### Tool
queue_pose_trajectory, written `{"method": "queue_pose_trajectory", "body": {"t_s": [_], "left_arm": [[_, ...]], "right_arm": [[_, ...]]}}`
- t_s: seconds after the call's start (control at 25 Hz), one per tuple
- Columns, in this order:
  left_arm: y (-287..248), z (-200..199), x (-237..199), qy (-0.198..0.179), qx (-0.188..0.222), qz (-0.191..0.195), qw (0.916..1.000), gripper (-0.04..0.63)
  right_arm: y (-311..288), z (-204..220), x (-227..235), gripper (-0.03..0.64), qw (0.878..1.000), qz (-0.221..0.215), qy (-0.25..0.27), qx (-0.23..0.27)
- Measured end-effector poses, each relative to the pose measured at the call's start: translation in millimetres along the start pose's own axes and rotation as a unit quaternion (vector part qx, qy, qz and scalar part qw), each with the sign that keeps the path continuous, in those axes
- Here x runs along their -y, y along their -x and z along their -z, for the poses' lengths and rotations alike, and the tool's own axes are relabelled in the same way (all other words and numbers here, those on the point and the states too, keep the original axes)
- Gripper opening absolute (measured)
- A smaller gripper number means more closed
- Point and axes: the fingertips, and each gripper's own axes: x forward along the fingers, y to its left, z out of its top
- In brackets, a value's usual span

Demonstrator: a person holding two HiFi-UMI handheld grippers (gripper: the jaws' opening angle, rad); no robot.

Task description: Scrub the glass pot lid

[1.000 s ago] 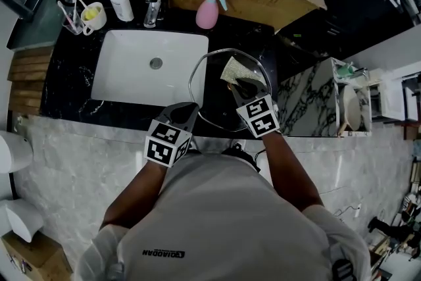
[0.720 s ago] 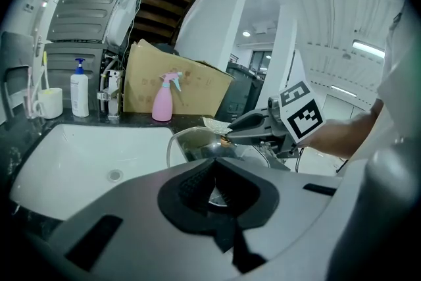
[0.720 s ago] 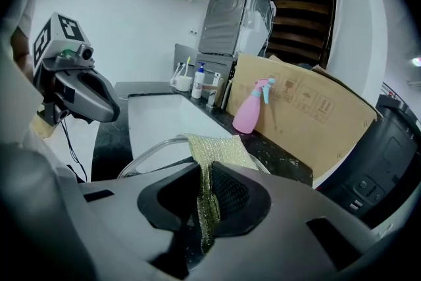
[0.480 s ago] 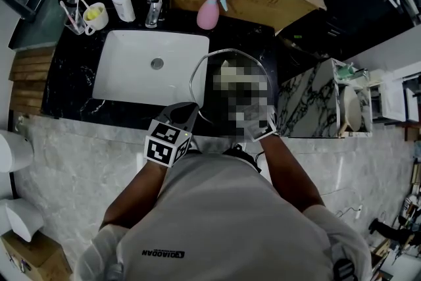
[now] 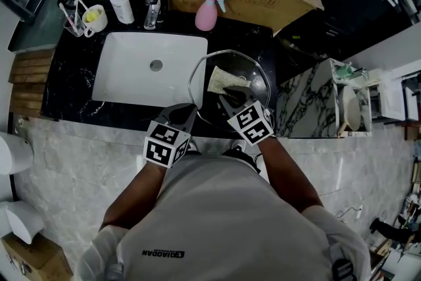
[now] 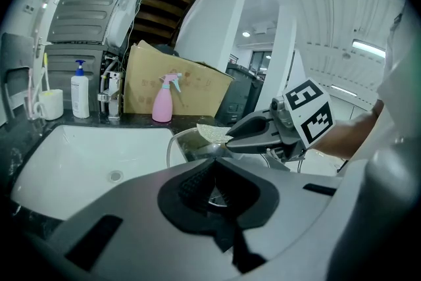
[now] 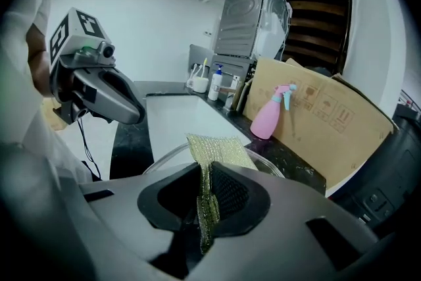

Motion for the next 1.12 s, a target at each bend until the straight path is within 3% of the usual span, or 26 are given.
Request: {"method": "queue_pose_trajectory", "body": {"t_s": [0.36,0.64,0.92,1.12], "left_arm": [[-1,-4,-2,0.0,0.002,-0.002,1.0,0.015],[-4,-7,0,0.0,0.005,-0.003,1.0,0.015],[-6,-14,-5,0.0,0.014,-0.014,0.9998,0.015],[2,-16,-23,0.008,0.02,-0.04,0.999,0.015]], "right_arm": [[3,-14,-23,0.075,0.999,-0.032,0.026,0.008],[18,-37,-32,0.074,0.997,-0.052,0.023,0.049],[40,-61,3,0.074,0.995,-0.017,0.004,0.097],[30,-41,59,0.074,0.996,0.026,-0.038,0.077]]}}
